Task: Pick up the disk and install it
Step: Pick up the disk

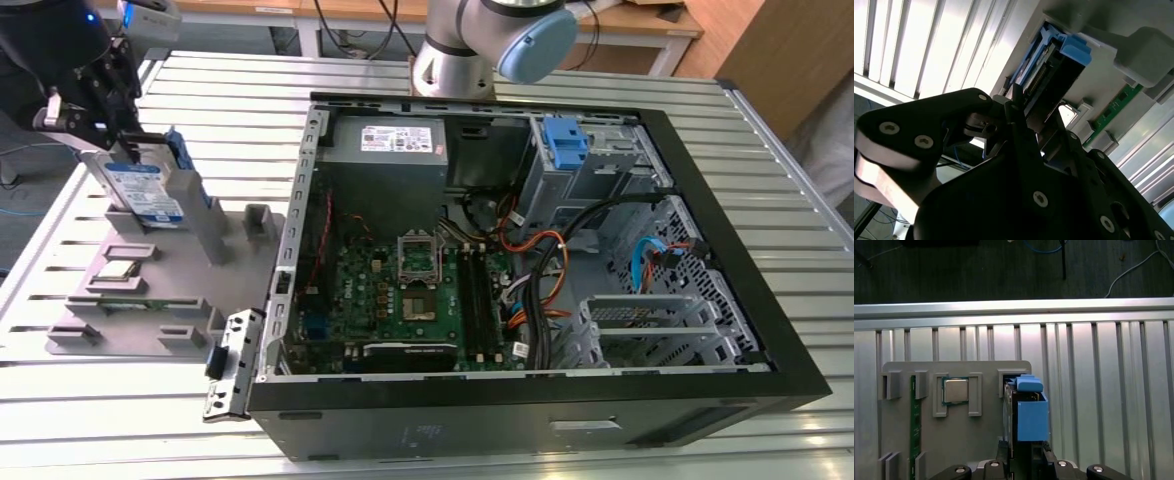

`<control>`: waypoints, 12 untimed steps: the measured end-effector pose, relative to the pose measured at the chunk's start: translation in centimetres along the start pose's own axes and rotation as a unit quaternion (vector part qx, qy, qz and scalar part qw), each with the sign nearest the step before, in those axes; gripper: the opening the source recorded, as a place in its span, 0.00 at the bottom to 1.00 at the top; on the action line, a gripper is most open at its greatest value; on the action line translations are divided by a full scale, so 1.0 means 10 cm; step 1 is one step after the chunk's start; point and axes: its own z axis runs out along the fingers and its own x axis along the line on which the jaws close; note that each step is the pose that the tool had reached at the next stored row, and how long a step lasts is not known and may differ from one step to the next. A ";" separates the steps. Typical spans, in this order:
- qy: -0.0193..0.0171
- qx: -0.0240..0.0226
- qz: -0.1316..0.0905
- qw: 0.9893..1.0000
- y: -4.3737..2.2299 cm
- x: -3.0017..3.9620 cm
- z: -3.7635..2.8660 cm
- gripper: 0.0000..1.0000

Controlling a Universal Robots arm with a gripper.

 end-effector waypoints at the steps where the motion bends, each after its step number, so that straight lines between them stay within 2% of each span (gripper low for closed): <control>1: 0.001 0.000 0.000 1.000 0.000 -0.001 0.000 0.36; 6: 0.006 0.000 0.000 1.000 0.000 -0.001 -0.009 0.36; 12: 0.008 0.001 0.000 1.000 0.000 -0.002 -0.012 0.35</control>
